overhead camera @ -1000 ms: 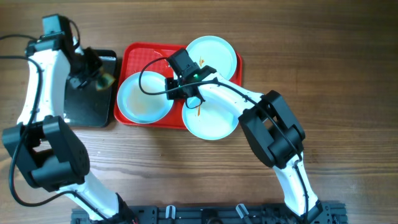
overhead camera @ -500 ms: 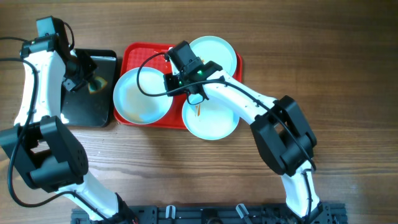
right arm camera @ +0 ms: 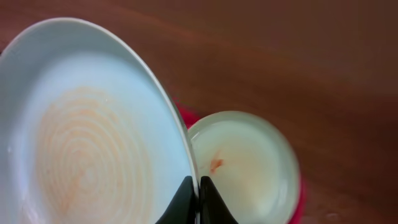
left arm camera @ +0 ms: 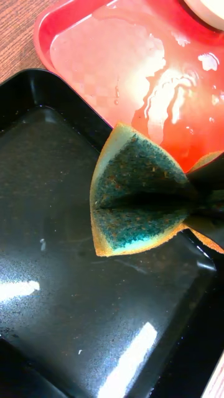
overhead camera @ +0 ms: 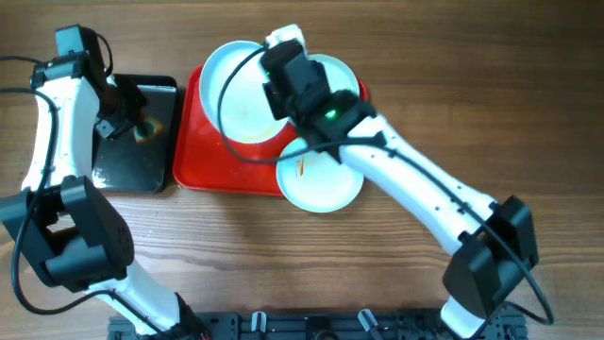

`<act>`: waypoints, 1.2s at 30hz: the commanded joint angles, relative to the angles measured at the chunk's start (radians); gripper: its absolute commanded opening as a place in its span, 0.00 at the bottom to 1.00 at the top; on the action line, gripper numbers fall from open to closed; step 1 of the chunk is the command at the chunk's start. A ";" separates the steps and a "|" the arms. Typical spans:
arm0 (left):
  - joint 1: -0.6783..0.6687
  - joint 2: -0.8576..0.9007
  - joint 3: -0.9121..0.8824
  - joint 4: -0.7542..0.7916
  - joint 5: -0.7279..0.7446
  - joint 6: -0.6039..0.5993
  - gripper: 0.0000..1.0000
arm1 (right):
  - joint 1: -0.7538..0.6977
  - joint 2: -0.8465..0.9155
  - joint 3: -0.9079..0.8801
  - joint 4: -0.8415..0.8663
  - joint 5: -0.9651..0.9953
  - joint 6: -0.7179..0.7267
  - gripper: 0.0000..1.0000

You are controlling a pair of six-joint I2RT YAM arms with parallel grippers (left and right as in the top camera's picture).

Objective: Clean dirty plates on tray and stack at the side
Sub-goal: 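Lift the top-right plate with the right gripper and set it right of the tray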

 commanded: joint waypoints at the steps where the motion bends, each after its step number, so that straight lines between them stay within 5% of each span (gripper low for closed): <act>1: 0.006 -0.023 0.014 0.003 -0.017 0.013 0.04 | 0.055 0.043 0.005 0.081 0.360 -0.180 0.04; 6: 0.006 -0.023 0.014 0.003 -0.017 0.013 0.04 | 0.134 0.169 0.004 0.311 0.671 -0.418 0.04; 13: 0.006 -0.023 0.014 0.007 -0.017 0.013 0.04 | 0.203 0.201 0.004 0.459 0.705 -0.519 0.04; 18: 0.006 -0.023 0.014 0.014 -0.017 0.013 0.04 | 0.201 0.196 0.005 0.309 0.609 -0.409 0.04; 21: 0.006 -0.023 0.014 0.017 -0.017 0.013 0.04 | 0.174 0.151 0.005 0.088 0.368 -0.171 0.04; 23: 0.006 -0.023 0.014 0.018 -0.017 0.013 0.04 | 0.108 0.064 0.005 -0.039 0.101 -0.027 0.04; 28: 0.006 -0.023 0.014 0.018 -0.017 0.013 0.04 | -0.209 -0.155 0.005 -0.195 -0.455 0.074 0.04; 36: 0.006 -0.023 0.014 0.018 -0.017 0.013 0.04 | -0.788 -0.158 -0.108 -0.417 -0.557 0.116 0.04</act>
